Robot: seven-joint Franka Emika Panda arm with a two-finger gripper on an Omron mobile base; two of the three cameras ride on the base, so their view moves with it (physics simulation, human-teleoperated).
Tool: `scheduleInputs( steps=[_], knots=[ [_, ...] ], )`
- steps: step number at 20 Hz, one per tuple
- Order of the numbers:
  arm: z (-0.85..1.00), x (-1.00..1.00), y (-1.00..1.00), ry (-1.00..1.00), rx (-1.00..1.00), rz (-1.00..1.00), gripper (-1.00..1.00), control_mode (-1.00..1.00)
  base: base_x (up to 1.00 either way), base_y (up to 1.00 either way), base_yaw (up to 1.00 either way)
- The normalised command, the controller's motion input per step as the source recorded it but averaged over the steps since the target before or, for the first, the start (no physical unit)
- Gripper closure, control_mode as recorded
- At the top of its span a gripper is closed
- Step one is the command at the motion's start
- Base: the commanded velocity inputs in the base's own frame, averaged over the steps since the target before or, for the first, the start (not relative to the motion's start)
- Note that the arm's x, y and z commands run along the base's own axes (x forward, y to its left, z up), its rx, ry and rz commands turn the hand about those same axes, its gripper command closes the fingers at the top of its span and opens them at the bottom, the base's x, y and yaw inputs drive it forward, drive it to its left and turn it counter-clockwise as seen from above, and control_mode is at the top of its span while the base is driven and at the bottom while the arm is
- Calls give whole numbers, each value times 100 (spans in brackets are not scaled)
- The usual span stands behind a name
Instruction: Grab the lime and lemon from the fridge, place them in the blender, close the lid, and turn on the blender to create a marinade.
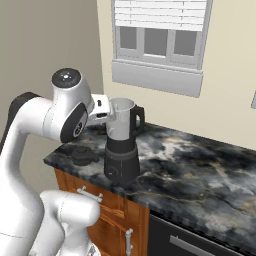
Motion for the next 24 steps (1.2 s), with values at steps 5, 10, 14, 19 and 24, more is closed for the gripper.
scheduleInputs(
  steps=[5, 10, 14, 19, 24],
  knots=[
    [0, -27, 35, 0, -16, 32, -100, -100, 0, 0, 0],
    [0, -17, 53, 0, -20, 29, -100, -100, 0, 0, 0],
    [0, -6, 52, 0, -18, 19, -100, -100, 0, 0, 0],
    [-1, 0, 26, 0, -10, 13, -100, -100, 0, 0, 0],
    [-12, 0, 6, 0, -4, 13, -100, -100, 0, 0, 0]
  ],
)
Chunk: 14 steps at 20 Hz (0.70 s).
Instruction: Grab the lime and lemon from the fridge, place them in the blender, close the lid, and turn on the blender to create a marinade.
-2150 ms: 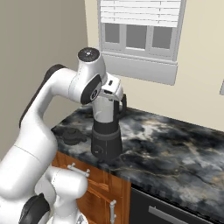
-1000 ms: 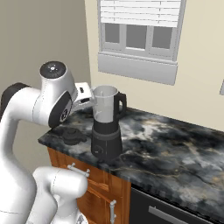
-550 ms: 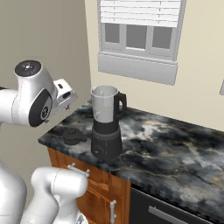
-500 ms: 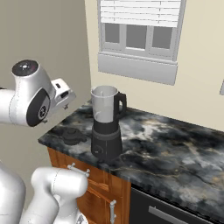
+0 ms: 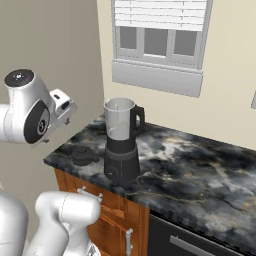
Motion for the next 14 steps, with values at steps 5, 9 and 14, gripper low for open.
scheduleInputs(
  steps=[5, 9, 14],
  knots=[
    [-23, 0, 3, 1, -2, 12, -100, -100, 0, 0, 0],
    [-32, 2, 10, 4, -4, 8, -100, -100, 0, 0, 0],
    [-35, 15, 16, 8, -5, 2, -100, -100, 0, 0, 0]
  ],
)
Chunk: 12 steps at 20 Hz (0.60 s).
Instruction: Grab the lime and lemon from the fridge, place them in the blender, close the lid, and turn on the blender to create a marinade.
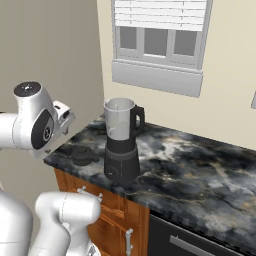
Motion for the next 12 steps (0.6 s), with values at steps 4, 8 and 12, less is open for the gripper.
scheduleInputs(
  steps=[4, 8, 12],
  knots=[
    [-18, 14, 6, 8, -1, 0, -100, -100, 0, 0, 0],
    [-7, 14, 0, 7, 0, 0, -100, -100, 0, 0, 0],
    [-8, 17, 0, 7, 0, 0, -100, -100, 0, 0, 0]
  ],
)
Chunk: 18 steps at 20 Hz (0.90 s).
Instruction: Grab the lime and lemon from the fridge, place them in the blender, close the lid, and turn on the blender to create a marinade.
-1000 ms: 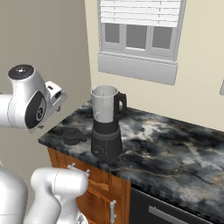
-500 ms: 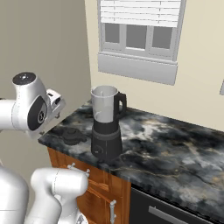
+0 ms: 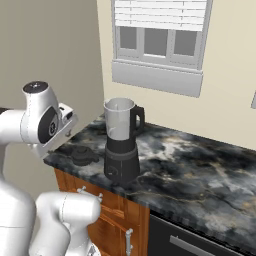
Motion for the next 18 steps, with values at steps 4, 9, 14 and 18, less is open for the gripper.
scheduleInputs(
  steps=[4, 9, 14, 18],
  knots=[
    [-13, 21, 0, 8, 0, 0, -100, -100, 0, 0, 0],
    [-18, 23, 0, 7, 0, 0, -100, -100, 0, 0, 0],
    [-25, 21, 4, 5, 0, 0, -100, -100, 0, 0, 0],
    [-29, 16, 7, 3, 0, 0, -100, -100, 0, 0, 0]
  ],
)
